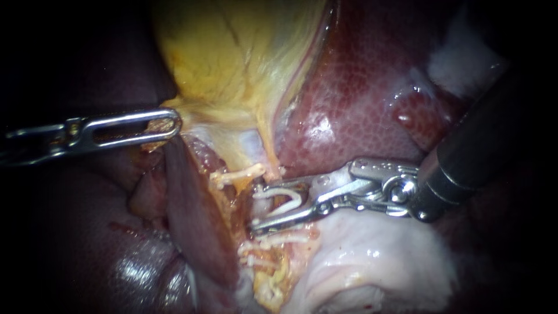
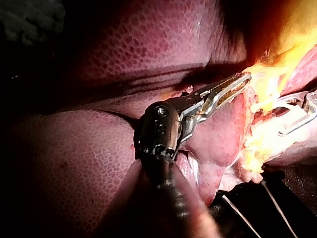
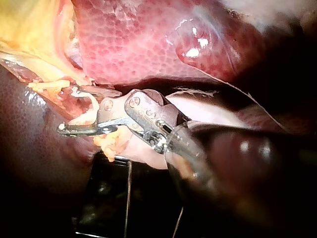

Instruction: Clipping third clip right tube

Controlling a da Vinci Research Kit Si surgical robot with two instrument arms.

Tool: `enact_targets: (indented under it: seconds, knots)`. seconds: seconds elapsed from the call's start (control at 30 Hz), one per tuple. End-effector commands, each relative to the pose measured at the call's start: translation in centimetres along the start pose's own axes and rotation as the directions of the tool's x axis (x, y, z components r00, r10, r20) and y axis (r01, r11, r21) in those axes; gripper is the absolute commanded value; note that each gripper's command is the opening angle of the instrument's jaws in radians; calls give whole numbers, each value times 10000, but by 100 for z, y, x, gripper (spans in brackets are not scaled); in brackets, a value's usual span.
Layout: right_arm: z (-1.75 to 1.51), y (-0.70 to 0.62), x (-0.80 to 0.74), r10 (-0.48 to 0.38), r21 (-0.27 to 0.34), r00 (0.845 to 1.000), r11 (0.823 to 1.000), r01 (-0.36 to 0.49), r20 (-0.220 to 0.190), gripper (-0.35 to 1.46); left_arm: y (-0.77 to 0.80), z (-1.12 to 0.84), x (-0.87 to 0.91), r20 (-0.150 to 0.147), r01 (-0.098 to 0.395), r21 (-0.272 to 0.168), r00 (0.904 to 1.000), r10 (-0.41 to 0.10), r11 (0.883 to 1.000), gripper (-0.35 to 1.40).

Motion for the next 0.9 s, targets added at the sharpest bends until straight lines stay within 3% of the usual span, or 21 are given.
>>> enact_targets:
  seconds: [0.03,0.3,0.63,0.9]
  knots:
    - [0,0,0,0,2,10000,10000,0,-2,58,0,0,0,0,-3,-1,10000,3,10000,-35]
    - [-5,-3,-1,-4,36,10000,10000,4,13,58,0,-1,0,25,1,13,10000,-1,10000,-35]
    - [-38,-6,-7,1,-27,10000,10000,-1,8,58,-3,-8,-6,77,43,79,10000,-43,10000,-35]
    - [-59,0,1,56,-299,9999,9995,-59,-103,58,-5,-9,-6,109,49,80,9999,-50,10000,-35]
